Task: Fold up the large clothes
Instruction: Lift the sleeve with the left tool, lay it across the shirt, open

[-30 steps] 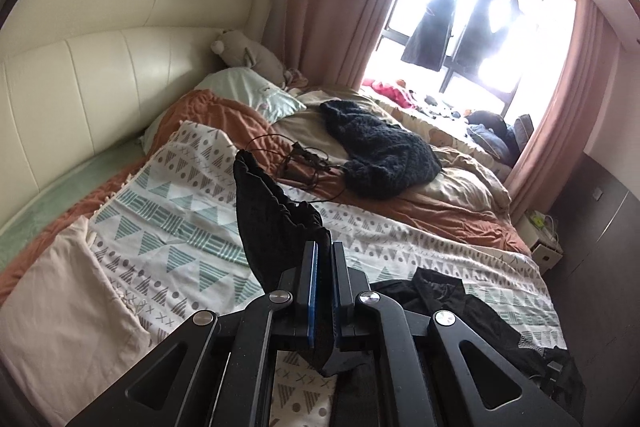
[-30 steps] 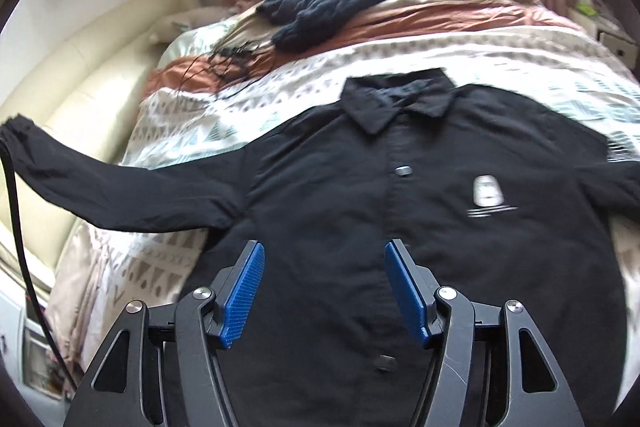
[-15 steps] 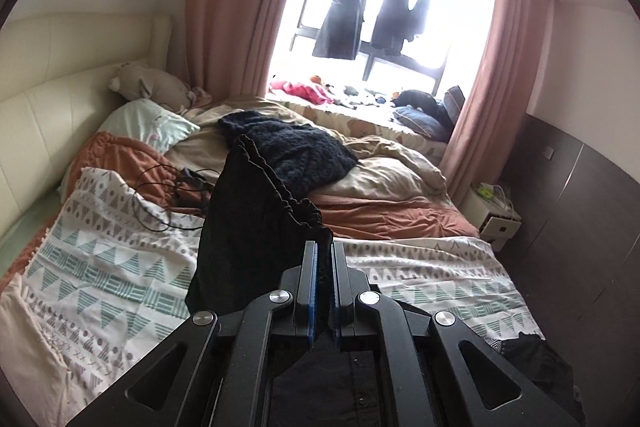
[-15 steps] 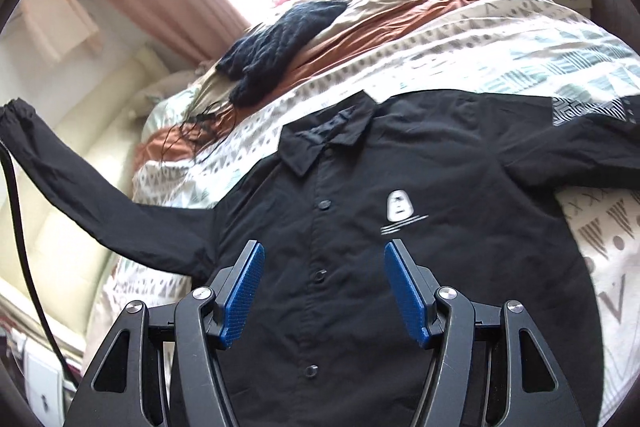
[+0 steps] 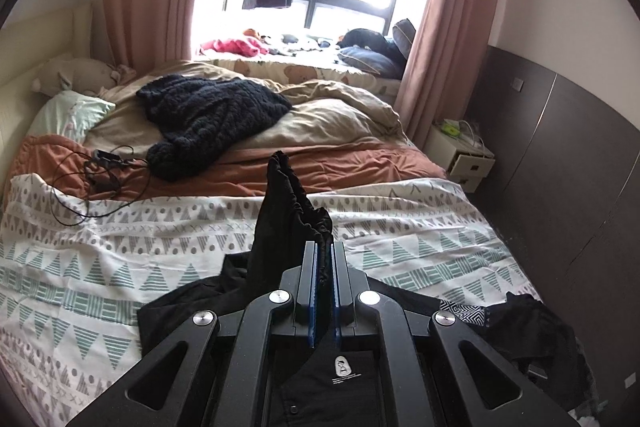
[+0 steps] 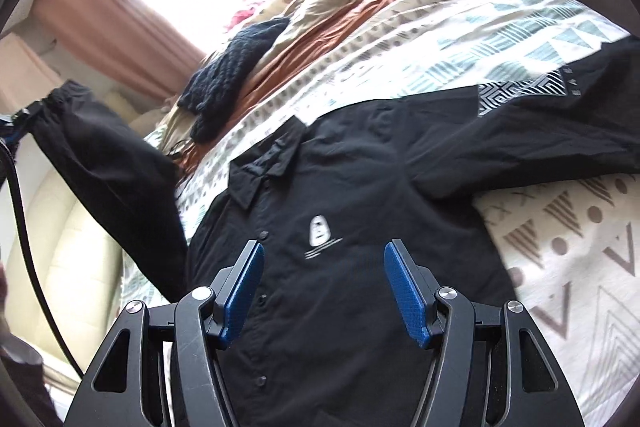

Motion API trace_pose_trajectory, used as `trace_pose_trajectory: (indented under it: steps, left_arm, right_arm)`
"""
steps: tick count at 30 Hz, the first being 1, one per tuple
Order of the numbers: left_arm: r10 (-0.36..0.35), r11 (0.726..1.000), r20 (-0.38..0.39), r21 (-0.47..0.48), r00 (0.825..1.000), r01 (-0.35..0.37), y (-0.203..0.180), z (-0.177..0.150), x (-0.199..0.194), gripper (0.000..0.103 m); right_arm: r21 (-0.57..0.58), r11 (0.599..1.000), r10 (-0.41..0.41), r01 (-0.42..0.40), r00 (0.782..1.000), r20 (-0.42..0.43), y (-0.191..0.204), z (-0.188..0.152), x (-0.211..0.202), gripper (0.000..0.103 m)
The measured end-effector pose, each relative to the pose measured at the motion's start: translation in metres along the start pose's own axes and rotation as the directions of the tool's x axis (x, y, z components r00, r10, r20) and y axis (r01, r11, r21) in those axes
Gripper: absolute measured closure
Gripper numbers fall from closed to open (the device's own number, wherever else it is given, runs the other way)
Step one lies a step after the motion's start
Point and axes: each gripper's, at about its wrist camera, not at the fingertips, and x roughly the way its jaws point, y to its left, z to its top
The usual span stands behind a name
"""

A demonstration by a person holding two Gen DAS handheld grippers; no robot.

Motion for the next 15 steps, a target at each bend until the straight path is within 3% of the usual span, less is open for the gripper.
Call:
trace_pose_trajectory:
  steps: [8, 13, 15]
  left_arm:
    - [-0.081, 0.997, -0.152, 0.004, 0.985, 0.082, -0.040, -0.033, 0.086, 0.097]
    - [-0.162, 0.986, -0.234, -0.006, 0.959, 0.165, -0.061, -0.064, 0.132, 0.092]
    - [-0.201, 0.979, -0.282, -0.012, 0.938, 0.206, -0.069, -0.080, 0.150, 0.091]
  right_arm:
    - [0.146, 0.989, -0.023, 0.021, 1.000, 0.014, -0.055, 0.018, 0.000, 0.040]
    - [0.208, 0.977, -0.058, 0.053, 0.998, 0.018, -0.078, 0.026, 0.001, 0.040]
    - [0.227, 0.973, -0.056, 0.052, 0.998, 0.011, -0.083, 0.025, 0.003, 0.040]
